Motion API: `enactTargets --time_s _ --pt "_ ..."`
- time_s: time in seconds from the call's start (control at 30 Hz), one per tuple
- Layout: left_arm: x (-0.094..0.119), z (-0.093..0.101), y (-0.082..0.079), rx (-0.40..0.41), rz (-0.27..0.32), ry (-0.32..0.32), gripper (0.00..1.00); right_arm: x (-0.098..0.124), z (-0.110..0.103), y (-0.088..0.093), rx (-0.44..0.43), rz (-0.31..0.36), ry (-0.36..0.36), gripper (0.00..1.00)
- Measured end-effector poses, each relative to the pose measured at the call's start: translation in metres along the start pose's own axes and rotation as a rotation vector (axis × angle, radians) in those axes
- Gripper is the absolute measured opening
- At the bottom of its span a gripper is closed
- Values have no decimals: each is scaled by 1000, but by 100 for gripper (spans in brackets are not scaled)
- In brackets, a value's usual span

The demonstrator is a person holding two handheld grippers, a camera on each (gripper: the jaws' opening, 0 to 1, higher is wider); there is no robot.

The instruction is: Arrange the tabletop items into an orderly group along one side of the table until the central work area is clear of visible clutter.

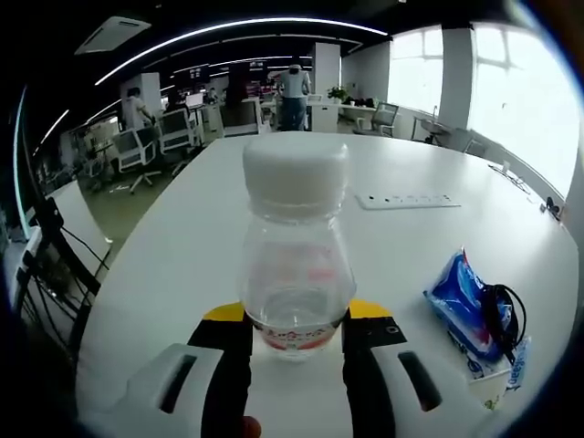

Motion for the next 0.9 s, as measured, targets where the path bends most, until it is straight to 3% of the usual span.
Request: enactTargets --time_s 0.33,0.5,0.9 --pt "0 -1 1 -36 -4 19 39 -2 -1 1 0 -3 -5 71" --pt "2 4 3 -31 -7 40 53 -2 -2 1 2 -4 -8 71" --pt "13 -1 4 -44 2 40 47 0 -3 -1 6 6 -6 71"
Point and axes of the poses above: the point that each gripper's makers call its tool centre point, and the gripper's own axes: x roughly backward along the fingers, z roughly to its right, y roughly out of its underside, the point moved 6 cm from there along x, roughly backward along the fingers, and after that the axes turned 15 degrees about -y, right-handed, at the moved point
